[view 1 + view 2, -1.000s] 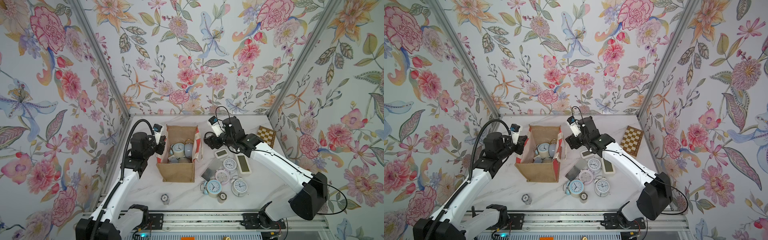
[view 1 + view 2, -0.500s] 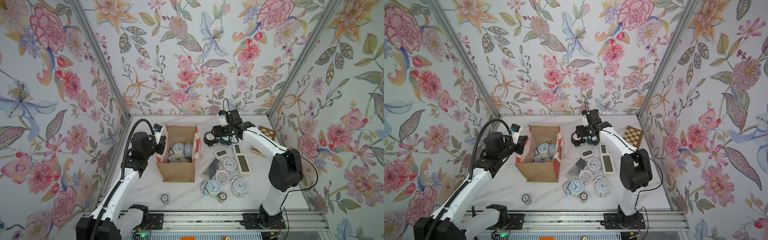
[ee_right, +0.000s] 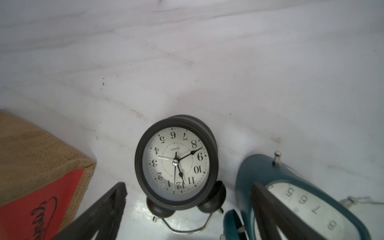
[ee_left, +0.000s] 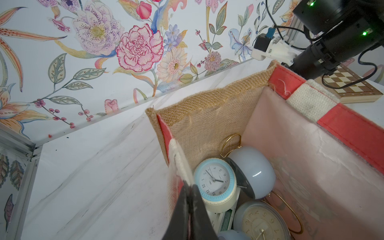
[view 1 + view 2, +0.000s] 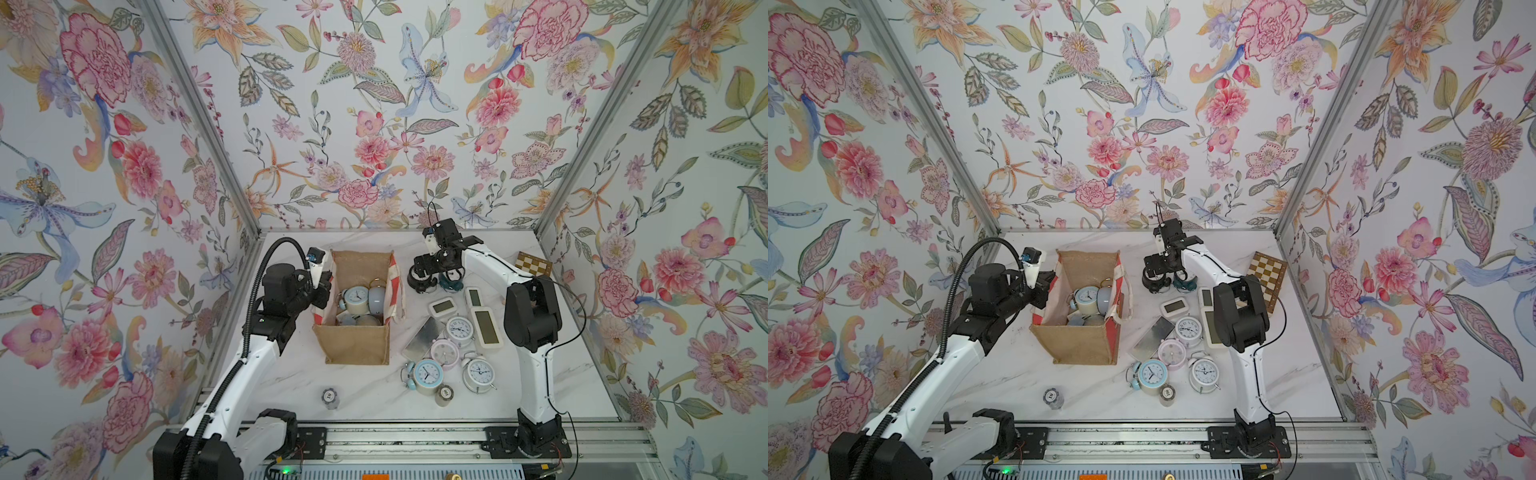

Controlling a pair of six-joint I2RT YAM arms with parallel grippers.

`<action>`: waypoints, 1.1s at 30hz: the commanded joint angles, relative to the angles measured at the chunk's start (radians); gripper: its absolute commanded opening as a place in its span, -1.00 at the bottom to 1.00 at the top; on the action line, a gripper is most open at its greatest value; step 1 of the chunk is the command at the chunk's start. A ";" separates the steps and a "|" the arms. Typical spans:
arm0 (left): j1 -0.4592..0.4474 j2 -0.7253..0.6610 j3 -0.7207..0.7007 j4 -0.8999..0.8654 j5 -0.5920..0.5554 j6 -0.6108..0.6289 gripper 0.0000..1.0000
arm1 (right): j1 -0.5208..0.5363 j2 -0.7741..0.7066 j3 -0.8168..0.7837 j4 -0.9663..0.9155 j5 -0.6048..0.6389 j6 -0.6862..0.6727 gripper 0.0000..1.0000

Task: Put the alarm clock into the canvas bag
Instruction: Pick up the alarm from the center of the board.

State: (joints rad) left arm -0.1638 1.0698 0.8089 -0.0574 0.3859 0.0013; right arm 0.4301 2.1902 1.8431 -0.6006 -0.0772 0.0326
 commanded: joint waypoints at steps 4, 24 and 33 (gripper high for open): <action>0.000 0.004 0.009 0.025 0.014 0.007 -0.84 | 0.035 0.084 0.113 -0.072 0.049 -0.071 0.97; -0.002 0.029 0.004 0.025 0.017 -0.008 -0.79 | 0.051 0.154 0.150 -0.142 0.070 -0.084 0.77; -0.005 0.026 0.069 -0.074 -0.024 -0.039 -0.53 | 0.050 0.137 0.157 -0.142 0.033 -0.096 0.51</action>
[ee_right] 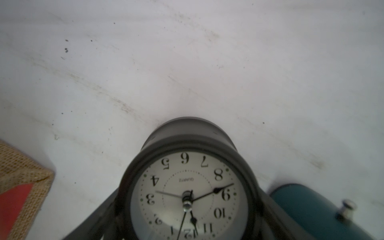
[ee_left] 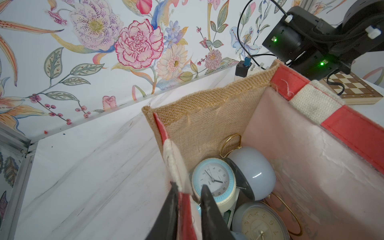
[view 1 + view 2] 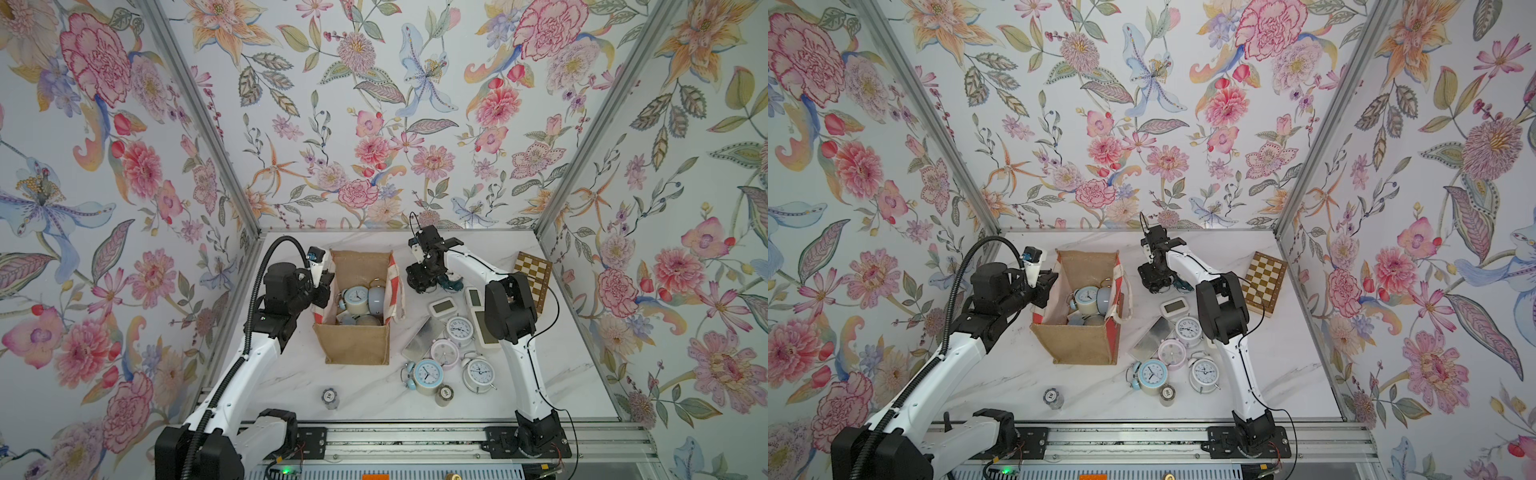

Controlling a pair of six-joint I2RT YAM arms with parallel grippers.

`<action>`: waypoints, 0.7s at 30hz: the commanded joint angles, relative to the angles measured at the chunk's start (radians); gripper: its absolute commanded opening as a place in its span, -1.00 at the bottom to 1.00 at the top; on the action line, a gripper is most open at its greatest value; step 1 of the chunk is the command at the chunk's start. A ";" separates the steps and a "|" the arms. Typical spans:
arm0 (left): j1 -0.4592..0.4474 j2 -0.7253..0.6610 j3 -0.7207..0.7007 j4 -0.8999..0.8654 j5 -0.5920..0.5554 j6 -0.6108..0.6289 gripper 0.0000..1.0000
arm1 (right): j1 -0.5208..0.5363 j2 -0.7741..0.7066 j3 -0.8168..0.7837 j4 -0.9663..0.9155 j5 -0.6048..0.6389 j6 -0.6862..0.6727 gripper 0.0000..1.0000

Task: Put the alarm clock into the canvas bag
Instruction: Pick up the alarm from the center of the board.

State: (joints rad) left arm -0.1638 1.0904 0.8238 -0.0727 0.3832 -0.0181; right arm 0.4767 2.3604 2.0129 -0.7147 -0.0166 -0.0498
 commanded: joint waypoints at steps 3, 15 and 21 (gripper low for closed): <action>-0.006 0.025 0.102 -0.132 -0.068 -0.054 -0.49 | 0.005 -0.047 -0.014 -0.028 -0.039 -0.007 0.35; -0.007 0.092 0.206 -0.323 -0.115 -0.173 -0.42 | 0.020 -0.206 -0.054 -0.028 -0.105 0.022 0.20; -0.007 0.121 0.247 -0.362 -0.096 -0.183 -0.50 | 0.058 -0.330 -0.105 -0.028 -0.070 0.034 0.19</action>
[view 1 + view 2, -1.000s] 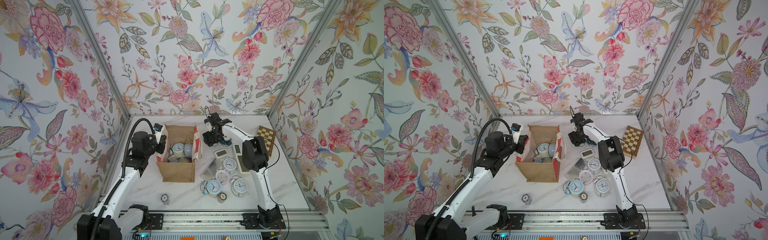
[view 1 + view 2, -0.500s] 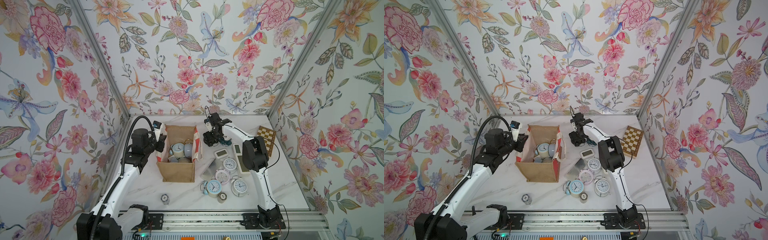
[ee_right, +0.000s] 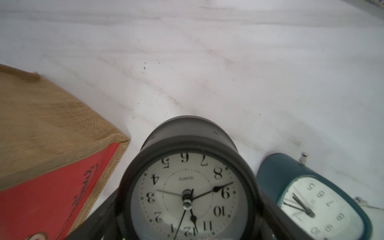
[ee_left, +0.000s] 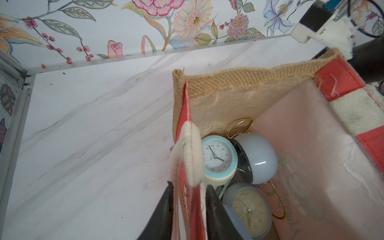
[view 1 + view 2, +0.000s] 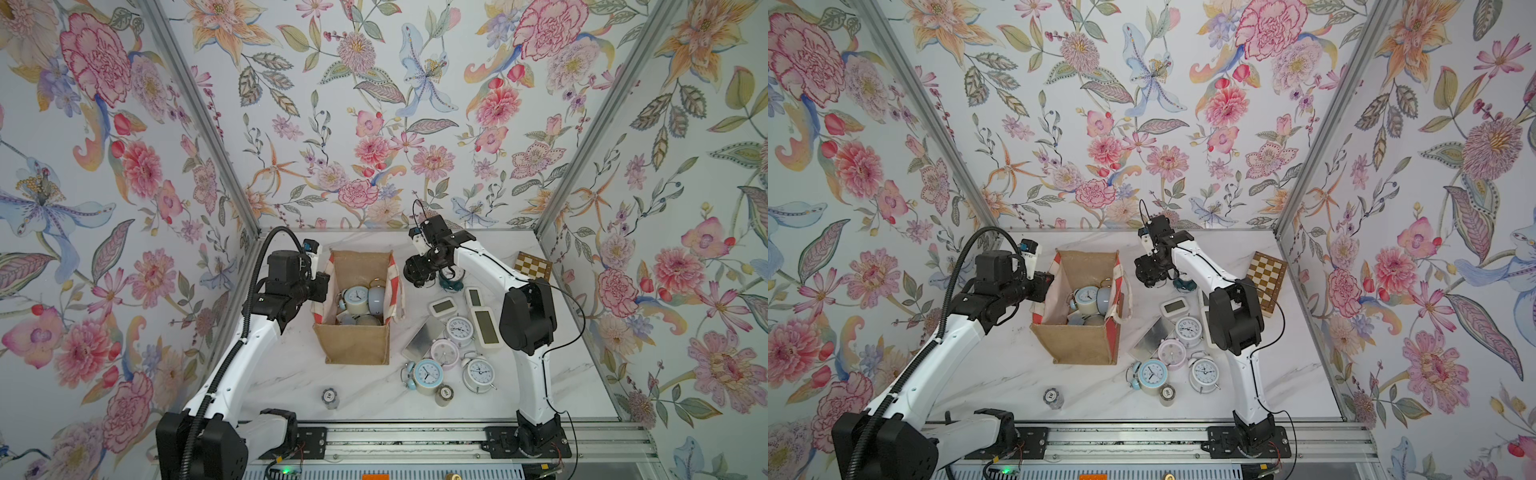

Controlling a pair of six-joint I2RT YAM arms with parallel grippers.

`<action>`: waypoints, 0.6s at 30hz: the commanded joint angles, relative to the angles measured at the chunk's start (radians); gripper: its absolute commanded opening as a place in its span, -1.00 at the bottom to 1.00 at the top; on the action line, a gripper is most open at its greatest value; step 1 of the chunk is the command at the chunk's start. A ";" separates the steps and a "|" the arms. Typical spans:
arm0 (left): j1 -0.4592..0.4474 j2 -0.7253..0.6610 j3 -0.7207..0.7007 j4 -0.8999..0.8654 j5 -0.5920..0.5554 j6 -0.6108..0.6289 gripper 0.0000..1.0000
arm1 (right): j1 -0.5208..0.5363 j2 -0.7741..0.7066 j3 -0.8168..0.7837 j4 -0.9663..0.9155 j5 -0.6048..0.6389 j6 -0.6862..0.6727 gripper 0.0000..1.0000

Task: Put the alarm clock into the canvas bag
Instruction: Pick up the alarm from the center of the board, then place the alarm at the canvas bag.

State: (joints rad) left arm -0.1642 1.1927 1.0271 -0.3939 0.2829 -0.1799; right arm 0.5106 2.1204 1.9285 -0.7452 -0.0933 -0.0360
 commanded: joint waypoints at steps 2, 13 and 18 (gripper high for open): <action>-0.006 0.028 0.051 -0.042 0.007 -0.021 -0.62 | 0.030 -0.135 -0.033 0.003 0.012 0.029 0.18; -0.006 0.027 0.073 -0.045 0.013 -0.053 -0.50 | 0.125 -0.323 -0.001 0.000 0.008 0.059 0.07; -0.006 0.025 0.059 -0.028 0.025 -0.064 -0.70 | 0.186 -0.358 0.038 -0.001 0.002 0.061 0.07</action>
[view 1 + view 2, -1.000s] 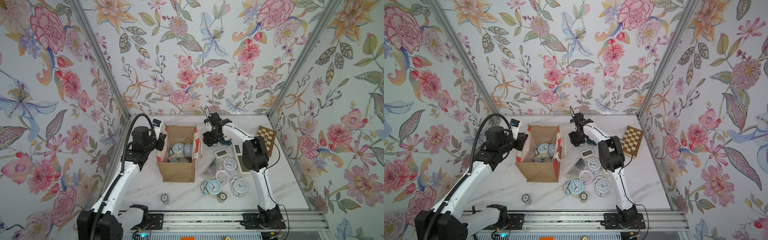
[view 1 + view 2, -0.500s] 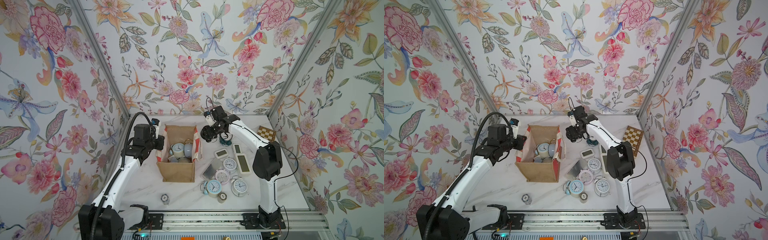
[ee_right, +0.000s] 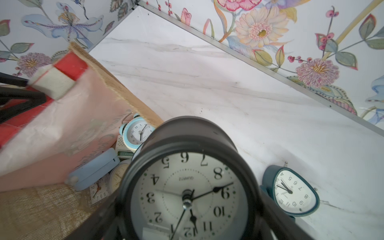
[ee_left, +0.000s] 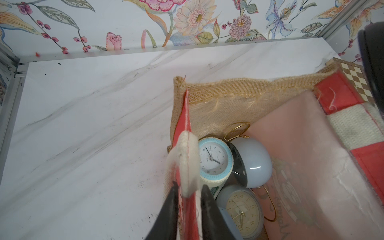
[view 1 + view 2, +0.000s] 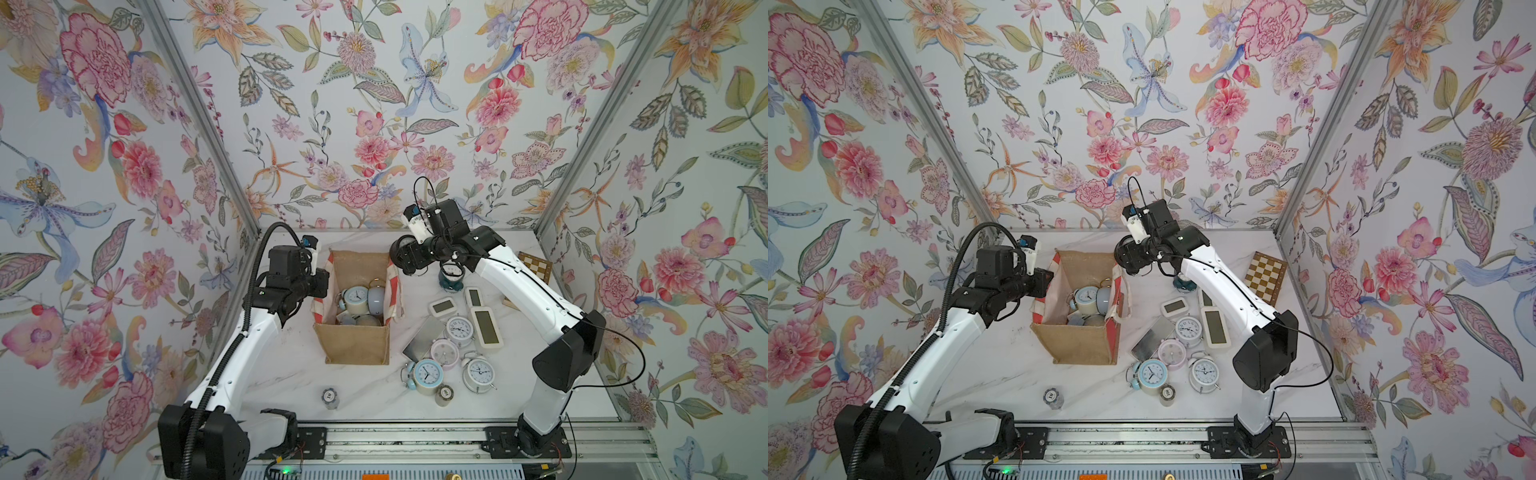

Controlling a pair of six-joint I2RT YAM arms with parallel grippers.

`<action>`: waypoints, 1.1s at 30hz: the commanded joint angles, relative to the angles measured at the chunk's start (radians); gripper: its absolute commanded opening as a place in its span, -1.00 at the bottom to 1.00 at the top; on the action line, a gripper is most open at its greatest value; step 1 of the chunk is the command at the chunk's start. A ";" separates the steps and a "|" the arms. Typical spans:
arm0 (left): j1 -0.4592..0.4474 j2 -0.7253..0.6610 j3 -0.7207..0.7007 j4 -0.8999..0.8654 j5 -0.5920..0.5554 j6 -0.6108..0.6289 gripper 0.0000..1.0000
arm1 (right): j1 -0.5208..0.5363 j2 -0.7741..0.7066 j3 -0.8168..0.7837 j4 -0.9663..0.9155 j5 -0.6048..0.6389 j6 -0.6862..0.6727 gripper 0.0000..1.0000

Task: Put the alarm clock into the canvas bag
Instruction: Place the alarm at the canvas bag.

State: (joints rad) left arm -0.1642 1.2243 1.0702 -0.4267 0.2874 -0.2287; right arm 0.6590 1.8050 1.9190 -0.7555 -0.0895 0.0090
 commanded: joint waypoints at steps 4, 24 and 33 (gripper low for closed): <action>-0.006 -0.032 -0.006 0.044 0.030 -0.027 -0.86 | 0.107 -0.039 0.083 0.010 -0.020 0.008 0.07; -0.006 -0.072 -0.015 0.102 0.062 -0.126 -1.00 | 0.197 0.211 0.179 0.009 -0.588 0.177 -0.01; -0.006 -0.075 -0.012 0.115 0.062 -0.141 -1.00 | 0.231 0.306 0.119 0.009 -0.658 0.169 -0.03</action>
State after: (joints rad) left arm -0.1642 1.1835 1.0515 -0.4042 0.3336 -0.3504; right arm 0.8814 2.0892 2.0537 -0.7654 -0.6777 0.1738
